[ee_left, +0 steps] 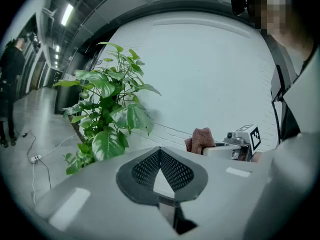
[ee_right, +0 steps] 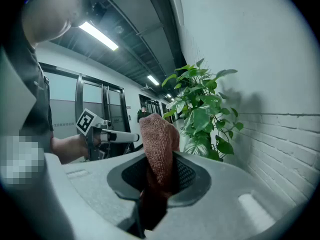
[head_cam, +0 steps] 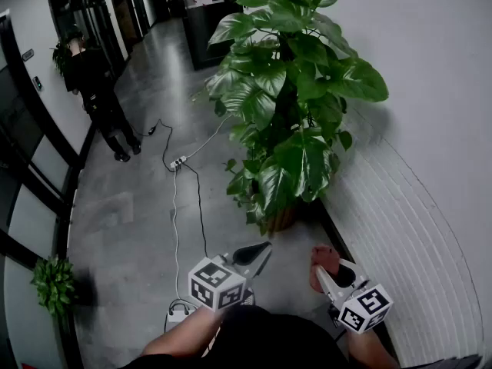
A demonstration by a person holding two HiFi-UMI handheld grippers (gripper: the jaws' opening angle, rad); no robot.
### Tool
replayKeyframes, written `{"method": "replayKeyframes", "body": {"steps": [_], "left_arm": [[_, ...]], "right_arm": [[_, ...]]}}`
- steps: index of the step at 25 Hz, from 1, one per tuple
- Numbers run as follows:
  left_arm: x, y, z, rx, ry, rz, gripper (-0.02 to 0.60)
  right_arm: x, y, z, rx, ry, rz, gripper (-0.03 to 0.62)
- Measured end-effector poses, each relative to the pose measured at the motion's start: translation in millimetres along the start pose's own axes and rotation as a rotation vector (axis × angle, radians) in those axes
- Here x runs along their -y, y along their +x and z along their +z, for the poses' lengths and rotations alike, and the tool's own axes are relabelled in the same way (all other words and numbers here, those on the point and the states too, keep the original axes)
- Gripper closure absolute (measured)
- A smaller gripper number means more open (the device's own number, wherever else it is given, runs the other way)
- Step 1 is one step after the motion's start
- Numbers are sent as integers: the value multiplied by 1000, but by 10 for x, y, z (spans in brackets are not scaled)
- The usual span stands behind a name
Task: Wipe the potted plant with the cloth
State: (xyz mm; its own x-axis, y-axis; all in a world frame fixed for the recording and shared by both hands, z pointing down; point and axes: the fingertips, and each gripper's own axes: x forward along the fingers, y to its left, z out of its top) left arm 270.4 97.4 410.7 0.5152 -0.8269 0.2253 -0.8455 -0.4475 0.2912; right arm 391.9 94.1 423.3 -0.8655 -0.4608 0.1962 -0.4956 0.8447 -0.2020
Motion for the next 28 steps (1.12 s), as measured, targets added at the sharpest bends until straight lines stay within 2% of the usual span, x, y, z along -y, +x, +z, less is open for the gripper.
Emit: {"method": "replayKeyframes", "body": {"steps": [7,15,23,28], "left_arm": [[-277,-31,82,12,-14,26,565],[-934,65,339,43,7,28,563],[-2079,260,912,41,20,-44,537],[-2577,480,1284,24,45,-159,520]], "right_arm": [[15,195,48,8,-24,22,525],[-8,854,203,12,-81,31,525],[-23,1954,678,58,-117,-42,525],[-8,2613,1070,96,-197,-130,525]]}}
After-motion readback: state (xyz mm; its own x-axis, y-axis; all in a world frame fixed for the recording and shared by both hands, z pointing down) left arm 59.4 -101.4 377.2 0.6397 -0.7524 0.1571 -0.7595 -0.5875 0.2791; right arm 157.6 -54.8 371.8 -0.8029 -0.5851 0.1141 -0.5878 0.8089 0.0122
